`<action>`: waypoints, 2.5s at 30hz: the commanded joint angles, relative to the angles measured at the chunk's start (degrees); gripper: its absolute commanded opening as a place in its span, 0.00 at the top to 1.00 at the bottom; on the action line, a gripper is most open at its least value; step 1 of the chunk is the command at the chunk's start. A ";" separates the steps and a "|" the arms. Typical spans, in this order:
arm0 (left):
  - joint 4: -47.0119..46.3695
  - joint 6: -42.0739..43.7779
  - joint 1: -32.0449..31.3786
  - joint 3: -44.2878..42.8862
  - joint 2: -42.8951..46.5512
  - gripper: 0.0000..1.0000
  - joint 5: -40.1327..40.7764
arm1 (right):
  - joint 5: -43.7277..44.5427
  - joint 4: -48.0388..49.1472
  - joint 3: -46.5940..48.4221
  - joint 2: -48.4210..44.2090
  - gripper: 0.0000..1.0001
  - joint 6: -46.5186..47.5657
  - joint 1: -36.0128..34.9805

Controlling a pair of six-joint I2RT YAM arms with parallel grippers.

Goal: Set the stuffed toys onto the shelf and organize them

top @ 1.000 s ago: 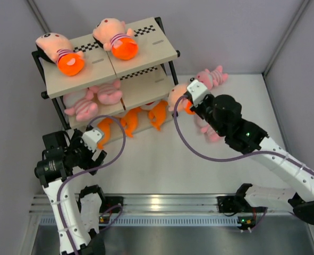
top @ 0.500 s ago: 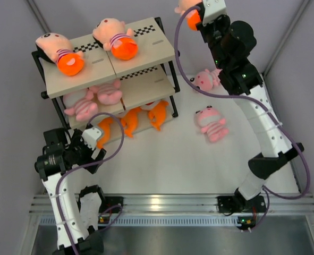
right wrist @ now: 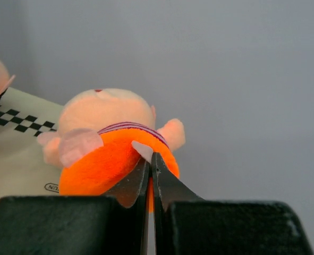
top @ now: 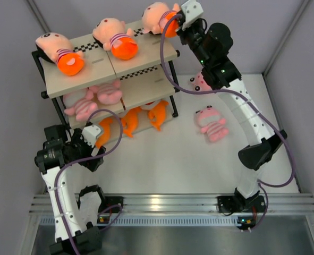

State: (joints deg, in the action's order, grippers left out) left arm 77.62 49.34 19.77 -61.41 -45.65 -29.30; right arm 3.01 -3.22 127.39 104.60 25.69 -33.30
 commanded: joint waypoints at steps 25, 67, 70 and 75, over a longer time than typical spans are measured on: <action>5.52 -0.65 -0.35 -0.38 0.21 0.02 -0.67 | -21.28 1.29 1.01 4.74 1.00 -8.82 -7.21; 5.61 -1.27 -0.87 0.06 1.44 0.02 0.82 | -16.11 -7.31 -2.31 -8.94 0.15 -12.76 -1.33; 5.52 -1.35 -0.79 1.02 1.97 0.02 0.82 | -12.68 -11.53 -10.39 -16.23 0.10 -19.26 2.43; 5.43 -1.35 -0.96 2.34 2.23 0.02 0.56 | -7.23 -15.32 -36.03 -26.80 0.09 -35.69 17.52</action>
State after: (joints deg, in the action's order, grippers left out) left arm 77.65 48.10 19.16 -60.01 -43.86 -28.40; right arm -9.91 -14.00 101.67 81.34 2.31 -23.42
